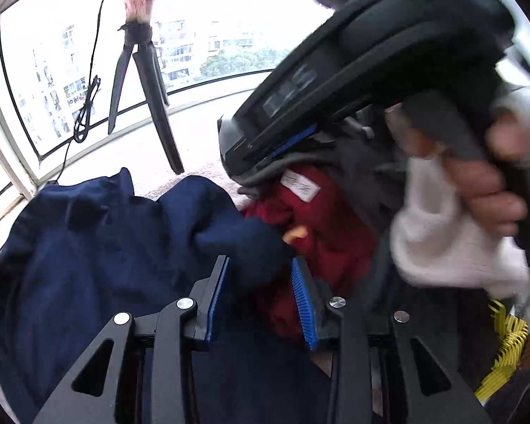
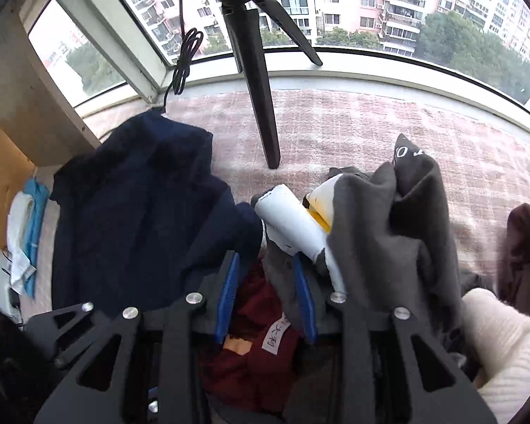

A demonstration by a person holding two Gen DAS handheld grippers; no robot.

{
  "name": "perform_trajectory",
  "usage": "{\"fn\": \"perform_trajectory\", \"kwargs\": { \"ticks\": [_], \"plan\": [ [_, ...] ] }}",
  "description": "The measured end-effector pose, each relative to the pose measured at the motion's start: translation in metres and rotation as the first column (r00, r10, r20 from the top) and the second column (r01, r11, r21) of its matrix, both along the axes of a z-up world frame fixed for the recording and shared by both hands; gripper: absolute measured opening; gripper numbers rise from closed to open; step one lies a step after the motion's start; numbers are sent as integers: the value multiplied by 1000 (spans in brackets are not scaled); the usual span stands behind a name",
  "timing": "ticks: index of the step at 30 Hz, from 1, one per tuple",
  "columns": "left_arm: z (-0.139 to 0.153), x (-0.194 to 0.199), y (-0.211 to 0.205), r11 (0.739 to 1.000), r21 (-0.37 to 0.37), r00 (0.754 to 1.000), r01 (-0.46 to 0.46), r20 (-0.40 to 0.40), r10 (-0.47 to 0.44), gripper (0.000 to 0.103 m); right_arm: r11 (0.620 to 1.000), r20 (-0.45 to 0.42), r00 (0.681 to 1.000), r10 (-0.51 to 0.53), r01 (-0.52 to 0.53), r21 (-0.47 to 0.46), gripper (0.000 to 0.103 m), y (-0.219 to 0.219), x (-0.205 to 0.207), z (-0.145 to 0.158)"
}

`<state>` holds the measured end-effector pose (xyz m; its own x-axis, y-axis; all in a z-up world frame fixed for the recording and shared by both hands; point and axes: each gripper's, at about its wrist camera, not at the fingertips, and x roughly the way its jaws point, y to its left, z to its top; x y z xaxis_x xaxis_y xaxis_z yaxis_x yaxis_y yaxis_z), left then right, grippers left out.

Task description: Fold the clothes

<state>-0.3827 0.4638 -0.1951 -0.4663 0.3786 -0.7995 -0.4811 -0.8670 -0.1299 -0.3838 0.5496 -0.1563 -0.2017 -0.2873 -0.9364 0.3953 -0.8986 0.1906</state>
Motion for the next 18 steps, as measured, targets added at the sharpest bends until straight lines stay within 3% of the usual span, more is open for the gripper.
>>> {"fn": "perform_trajectory", "kwargs": {
  "ticks": [2, 5, 8, 15, 18],
  "plan": [
    [-8, -2, -12, 997, 66, 998, -48, 46, 45, 9, 1000, -5, 1000, 11, -11, 3, 32, -4, -2, -2],
    [-13, 5, -34, 974, 190, 989, -125, 99, 108, 10, 1000, 17, 1000, 25, -25, -14, 32, -15, -10, -12],
    [-11, 19, -56, 947, 253, 979, -196, 106, 175, 10, 998, 29, 998, 55, -55, -9, 32, -29, -14, -20],
    [-19, 31, -83, 925, 272, 962, -264, 146, 231, 9, 997, 70, 995, 68, -64, -52, 37, -40, -22, -28],
    [-22, 33, -100, 905, 261, 940, -336, 160, 302, 10, 996, 71, 995, 65, -60, -62, 37, -40, -23, -29]
  ]
}}
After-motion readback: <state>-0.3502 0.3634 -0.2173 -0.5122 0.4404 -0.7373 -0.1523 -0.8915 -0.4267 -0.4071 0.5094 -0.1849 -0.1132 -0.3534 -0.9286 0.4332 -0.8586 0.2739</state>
